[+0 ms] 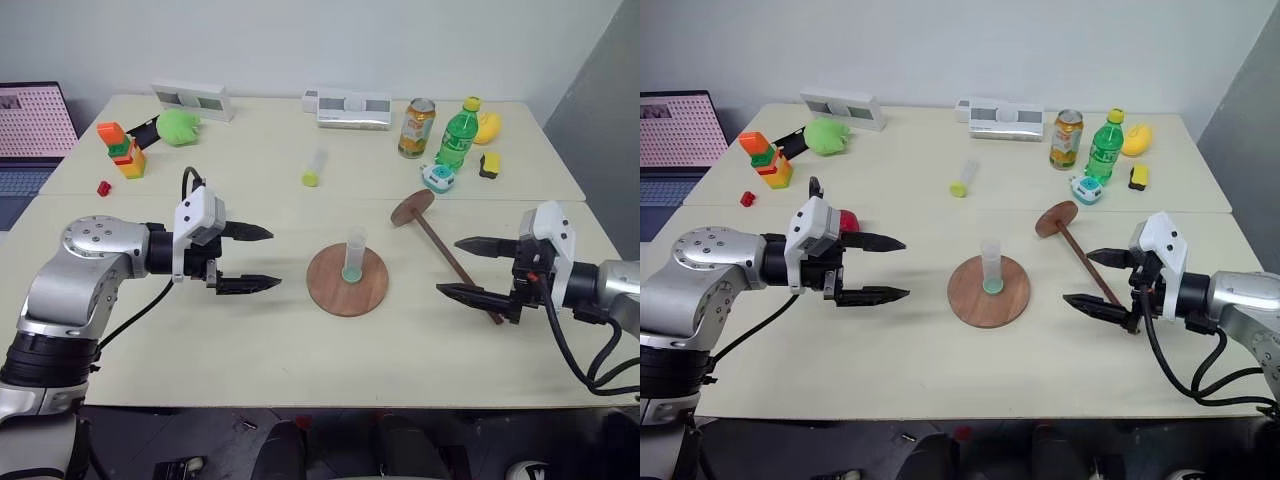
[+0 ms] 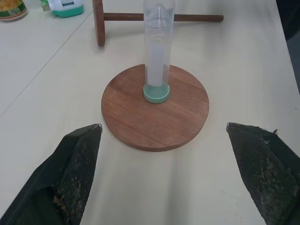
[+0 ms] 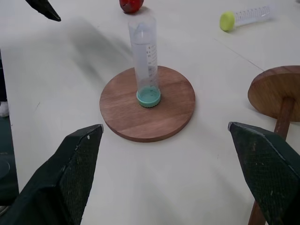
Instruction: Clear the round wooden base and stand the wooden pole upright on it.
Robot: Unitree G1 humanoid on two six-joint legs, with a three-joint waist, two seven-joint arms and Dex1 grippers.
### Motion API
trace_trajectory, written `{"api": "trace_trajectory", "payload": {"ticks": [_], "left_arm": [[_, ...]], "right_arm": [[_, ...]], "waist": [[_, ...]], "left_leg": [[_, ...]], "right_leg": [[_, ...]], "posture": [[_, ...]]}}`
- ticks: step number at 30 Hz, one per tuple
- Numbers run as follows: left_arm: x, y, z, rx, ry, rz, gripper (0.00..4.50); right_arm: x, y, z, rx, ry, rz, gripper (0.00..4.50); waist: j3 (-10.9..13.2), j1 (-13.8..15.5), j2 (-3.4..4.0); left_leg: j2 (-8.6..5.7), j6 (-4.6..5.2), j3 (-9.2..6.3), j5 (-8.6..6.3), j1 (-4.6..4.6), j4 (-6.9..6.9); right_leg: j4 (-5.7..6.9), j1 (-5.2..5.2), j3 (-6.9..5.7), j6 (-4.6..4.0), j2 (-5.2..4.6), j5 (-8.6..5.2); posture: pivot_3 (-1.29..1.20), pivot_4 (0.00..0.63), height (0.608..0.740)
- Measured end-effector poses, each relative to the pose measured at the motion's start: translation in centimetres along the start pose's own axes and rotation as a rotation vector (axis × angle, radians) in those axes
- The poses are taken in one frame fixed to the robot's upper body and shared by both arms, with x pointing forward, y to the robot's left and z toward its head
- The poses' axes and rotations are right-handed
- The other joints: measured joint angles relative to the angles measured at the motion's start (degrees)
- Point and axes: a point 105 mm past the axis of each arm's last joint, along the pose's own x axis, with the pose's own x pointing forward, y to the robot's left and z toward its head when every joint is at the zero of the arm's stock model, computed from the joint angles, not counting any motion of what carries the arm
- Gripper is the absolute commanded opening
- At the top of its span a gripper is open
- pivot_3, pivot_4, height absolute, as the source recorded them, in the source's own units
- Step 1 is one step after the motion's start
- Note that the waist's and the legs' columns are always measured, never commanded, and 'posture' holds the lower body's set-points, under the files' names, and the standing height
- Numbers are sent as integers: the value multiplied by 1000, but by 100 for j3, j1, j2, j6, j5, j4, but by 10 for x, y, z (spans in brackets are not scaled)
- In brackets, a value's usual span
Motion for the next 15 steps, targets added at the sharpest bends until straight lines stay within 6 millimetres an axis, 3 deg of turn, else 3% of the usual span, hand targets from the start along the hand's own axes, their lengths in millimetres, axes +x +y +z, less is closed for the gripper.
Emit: {"api": "trace_trajectory", "payload": {"ticks": [11,15], "left_arm": [[2,-5,6,-16,-47,-18,4465],[12,-5,8,-16,-77,-33,4465]], "right_arm": [[1,5,3,-14,-1,18,4500],[-1,6,5,-28,4,12,4500]], "waist": [[0,1,0],[0,6,0]], "left_leg": [[1,0,-3,0,-2,1],[-1,0,-3,0,-4,5]], "right_leg": [[1,-1,-1,0,0,0],[3,-1,-2,0,-1,0]], "posture": [[0,150,740],[0,150,740]]}}
